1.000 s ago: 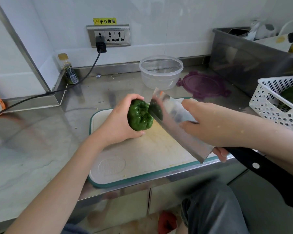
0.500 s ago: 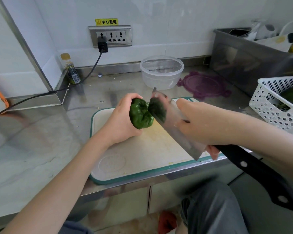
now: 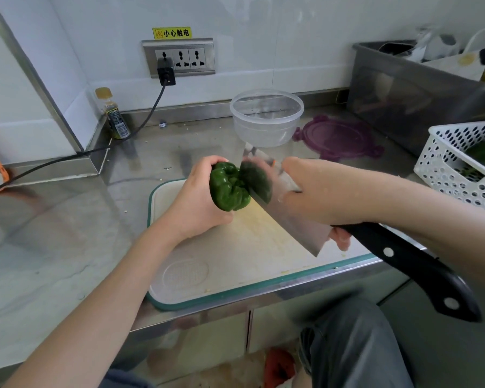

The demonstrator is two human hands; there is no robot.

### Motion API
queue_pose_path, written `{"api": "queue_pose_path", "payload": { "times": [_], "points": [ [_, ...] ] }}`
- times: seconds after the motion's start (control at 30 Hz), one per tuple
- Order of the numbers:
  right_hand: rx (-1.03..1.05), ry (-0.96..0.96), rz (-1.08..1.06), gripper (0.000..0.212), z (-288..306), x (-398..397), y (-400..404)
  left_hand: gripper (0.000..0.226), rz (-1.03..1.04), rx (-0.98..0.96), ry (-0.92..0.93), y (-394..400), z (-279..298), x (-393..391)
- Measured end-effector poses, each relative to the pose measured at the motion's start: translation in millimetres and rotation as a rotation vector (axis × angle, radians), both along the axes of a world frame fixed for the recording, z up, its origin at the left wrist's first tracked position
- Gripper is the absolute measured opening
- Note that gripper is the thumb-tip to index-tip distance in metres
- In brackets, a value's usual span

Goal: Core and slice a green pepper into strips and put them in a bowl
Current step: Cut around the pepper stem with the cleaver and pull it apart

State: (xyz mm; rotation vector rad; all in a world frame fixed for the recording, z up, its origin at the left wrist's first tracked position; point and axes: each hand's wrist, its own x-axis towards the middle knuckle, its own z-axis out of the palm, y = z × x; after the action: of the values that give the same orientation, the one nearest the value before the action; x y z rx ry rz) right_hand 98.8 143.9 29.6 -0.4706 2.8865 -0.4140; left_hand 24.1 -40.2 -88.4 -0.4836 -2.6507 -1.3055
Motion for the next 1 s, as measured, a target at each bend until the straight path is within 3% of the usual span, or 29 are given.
{"api": "queue_pose_path", "payload": {
  "times": [0.4, 0.53, 0.67, 0.73, 0.87, 1.0],
  "points": [
    [0.042, -0.001, 0.021, 0.039, 1, 3, 2, 0.077, -0.052, -0.030, 0.048, 1, 3, 3],
    [0.147, -0.082, 0.068, 0.014, 0, 15, 8, 0.079, -0.077, -0.012, 0.028, -3, 3, 1],
    [0.199, -0.095, 0.128, 0.034, 1, 15, -1, 0.080, -0.094, -0.022, 0.026, -5, 3, 2],
    [0.223, -0.070, 0.090, 0.031, 7, 15, 3, 0.079, -0.085, -0.012, 0.026, -6, 2, 3],
    [0.120, 0.025, -0.030, 0.026, 20, 12, 23, 0.078, -0.098, -0.031, 0.065, -6, 3, 2],
    [0.057, 0.024, -0.013, 0.024, 14, 10, 16, 0.081, -0.114, -0.037, 0.050, -6, 4, 2]
  ]
}}
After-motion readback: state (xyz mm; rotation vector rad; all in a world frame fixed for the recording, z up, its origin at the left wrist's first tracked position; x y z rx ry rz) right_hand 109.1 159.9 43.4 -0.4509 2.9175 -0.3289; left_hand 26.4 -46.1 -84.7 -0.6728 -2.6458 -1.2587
